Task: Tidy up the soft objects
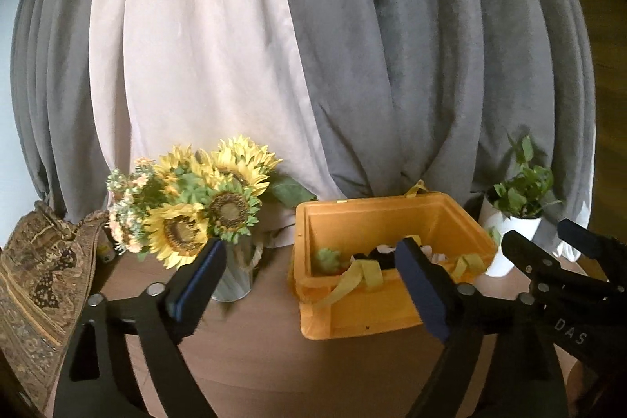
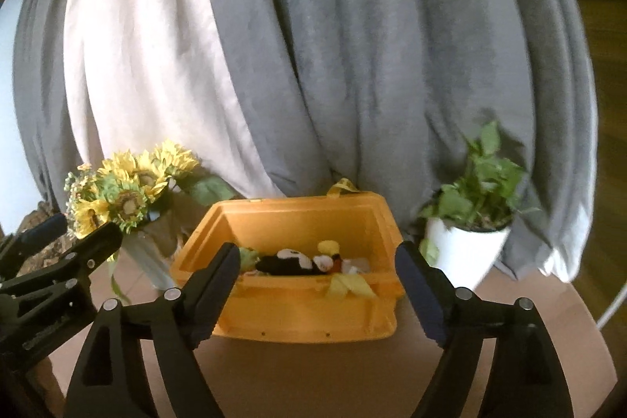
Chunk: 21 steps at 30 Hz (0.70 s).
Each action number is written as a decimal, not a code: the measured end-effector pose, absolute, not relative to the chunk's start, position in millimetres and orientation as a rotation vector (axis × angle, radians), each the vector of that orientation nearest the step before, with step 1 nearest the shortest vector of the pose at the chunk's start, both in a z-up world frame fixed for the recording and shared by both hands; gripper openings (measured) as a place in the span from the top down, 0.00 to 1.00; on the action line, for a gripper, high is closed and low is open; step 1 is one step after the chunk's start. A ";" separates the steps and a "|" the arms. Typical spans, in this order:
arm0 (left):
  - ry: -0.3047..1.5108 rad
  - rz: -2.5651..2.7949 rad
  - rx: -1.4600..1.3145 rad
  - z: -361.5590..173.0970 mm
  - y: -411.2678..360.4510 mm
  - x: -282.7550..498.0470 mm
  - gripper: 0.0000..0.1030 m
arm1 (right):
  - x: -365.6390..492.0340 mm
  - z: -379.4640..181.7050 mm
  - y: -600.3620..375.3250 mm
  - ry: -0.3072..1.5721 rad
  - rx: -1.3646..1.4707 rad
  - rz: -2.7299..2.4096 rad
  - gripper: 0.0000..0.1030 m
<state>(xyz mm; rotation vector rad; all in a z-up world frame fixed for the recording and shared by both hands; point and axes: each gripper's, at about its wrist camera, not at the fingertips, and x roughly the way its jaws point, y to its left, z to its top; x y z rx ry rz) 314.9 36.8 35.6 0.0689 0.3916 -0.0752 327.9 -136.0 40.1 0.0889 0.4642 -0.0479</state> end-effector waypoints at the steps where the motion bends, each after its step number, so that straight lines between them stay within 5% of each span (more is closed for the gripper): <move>1: 0.390 -0.083 0.069 36.2 39.7 309.9 0.09 | 321.4 41.0 -134.5 0.464 0.092 -0.063 0.18; 21: 0.374 -0.094 0.068 41.8 62.1 205.4 0.01 | 203.1 60.4 -110.3 0.413 0.088 -0.205 0.14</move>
